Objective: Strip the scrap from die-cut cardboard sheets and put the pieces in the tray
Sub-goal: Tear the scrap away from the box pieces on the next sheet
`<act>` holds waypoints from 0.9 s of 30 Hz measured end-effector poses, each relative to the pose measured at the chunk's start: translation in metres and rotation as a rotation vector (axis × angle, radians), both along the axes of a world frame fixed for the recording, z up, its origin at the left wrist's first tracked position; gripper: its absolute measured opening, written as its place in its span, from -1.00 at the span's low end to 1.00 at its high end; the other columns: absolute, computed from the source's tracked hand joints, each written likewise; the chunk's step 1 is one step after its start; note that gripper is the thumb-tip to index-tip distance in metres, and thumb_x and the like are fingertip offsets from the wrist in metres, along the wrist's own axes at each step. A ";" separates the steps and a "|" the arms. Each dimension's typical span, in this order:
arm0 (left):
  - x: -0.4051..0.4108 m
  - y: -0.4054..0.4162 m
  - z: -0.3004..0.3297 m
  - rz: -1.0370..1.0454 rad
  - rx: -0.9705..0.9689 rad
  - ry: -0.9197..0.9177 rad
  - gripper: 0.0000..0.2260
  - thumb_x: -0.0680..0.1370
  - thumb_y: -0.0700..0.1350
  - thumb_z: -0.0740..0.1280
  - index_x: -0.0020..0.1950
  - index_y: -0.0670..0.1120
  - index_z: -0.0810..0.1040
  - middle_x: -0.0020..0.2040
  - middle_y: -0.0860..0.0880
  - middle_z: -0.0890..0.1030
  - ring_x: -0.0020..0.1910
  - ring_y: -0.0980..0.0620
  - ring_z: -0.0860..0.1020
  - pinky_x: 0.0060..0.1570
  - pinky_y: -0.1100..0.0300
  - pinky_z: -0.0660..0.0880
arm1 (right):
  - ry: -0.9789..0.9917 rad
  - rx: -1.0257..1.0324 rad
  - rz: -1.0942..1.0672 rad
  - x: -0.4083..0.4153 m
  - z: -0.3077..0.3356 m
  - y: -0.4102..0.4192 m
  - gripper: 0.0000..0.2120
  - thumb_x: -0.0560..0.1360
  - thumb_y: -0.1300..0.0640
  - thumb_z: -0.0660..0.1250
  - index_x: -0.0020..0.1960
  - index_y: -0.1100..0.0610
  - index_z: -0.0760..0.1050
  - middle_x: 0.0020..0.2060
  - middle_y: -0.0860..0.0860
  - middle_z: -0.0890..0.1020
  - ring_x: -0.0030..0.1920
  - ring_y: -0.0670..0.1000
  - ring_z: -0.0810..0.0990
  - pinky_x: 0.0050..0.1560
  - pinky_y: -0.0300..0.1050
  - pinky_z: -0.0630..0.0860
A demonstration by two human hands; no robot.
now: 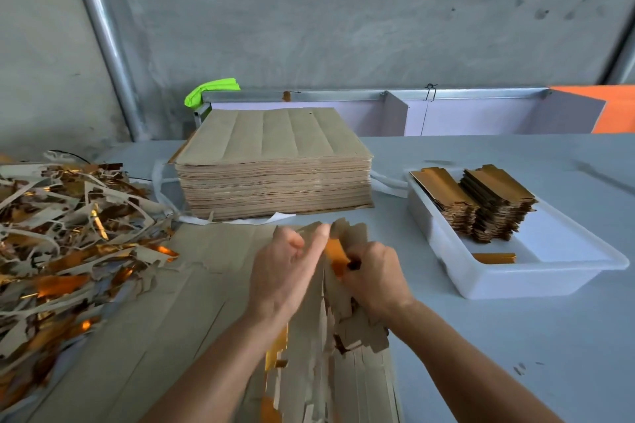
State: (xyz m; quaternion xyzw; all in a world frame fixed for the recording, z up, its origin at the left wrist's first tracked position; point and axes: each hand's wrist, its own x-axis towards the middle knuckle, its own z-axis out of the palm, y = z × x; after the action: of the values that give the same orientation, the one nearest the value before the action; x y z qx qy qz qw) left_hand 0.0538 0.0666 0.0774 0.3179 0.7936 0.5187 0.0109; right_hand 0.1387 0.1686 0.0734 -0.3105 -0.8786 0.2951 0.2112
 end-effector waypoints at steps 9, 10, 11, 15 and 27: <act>-0.033 0.007 -0.007 -0.115 0.139 -0.532 -0.83 0.48 -0.17 0.43 -0.30 -0.09 0.54 -0.52 0.10 0.48 -0.59 0.20 0.38 -0.59 0.39 0.30 | 0.173 -0.136 0.003 0.006 -0.015 0.000 -0.80 0.43 0.21 0.38 -0.35 0.24 0.58 -0.48 0.05 0.55 -0.45 -0.06 0.44 -0.41 -0.21 0.40; -0.038 0.003 -0.007 -0.089 0.135 -0.523 -0.82 0.48 -0.18 0.42 -0.32 -0.09 0.53 -0.52 0.08 0.46 -0.59 0.18 0.37 -0.60 0.38 0.28 | 0.185 -0.252 -0.023 0.009 -0.016 0.005 -0.78 0.43 0.19 0.40 -0.38 0.22 0.58 -0.49 0.03 0.53 -0.44 -0.08 0.44 -0.40 -0.22 0.41; -0.043 -0.001 -0.006 -0.046 0.138 -0.512 -0.80 0.49 -0.19 0.41 -0.33 -0.09 0.53 -0.51 0.06 0.46 -0.57 0.15 0.36 -0.59 0.37 0.27 | 0.213 -0.364 -0.046 0.013 -0.017 0.008 -0.75 0.43 0.19 0.41 -0.41 0.22 0.56 -0.48 0.03 0.51 -0.42 -0.06 0.45 -0.37 -0.20 0.42; -0.067 -0.016 -0.005 0.172 0.241 -0.484 -0.80 0.52 -0.20 0.37 -0.29 -0.11 0.47 -0.30 -0.12 0.46 -0.39 0.03 0.34 -0.42 0.20 0.25 | 0.495 -0.850 -0.184 0.023 -0.021 0.019 -0.66 0.44 0.25 0.42 -0.49 0.14 0.48 -0.44 0.07 0.53 -0.40 0.01 0.49 -0.42 -0.21 0.46; -0.066 -0.038 0.006 0.057 0.461 -0.295 -0.80 0.44 -0.53 0.21 -0.15 -0.24 0.38 -0.14 -0.12 0.58 -0.29 -0.05 0.54 -0.37 0.24 0.50 | 0.867 -1.169 -0.104 0.015 -0.022 0.026 -0.57 0.47 0.31 0.35 -0.54 0.06 0.42 -0.48 -0.04 0.53 -0.43 -0.11 0.53 -0.44 -0.30 0.45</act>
State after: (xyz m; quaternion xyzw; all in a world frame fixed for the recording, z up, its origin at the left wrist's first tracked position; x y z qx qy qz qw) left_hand -0.0120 0.0283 0.0834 0.2106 0.6532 0.7262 0.0390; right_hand 0.1535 0.1949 0.0513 -0.2692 -0.3989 0.8022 0.3535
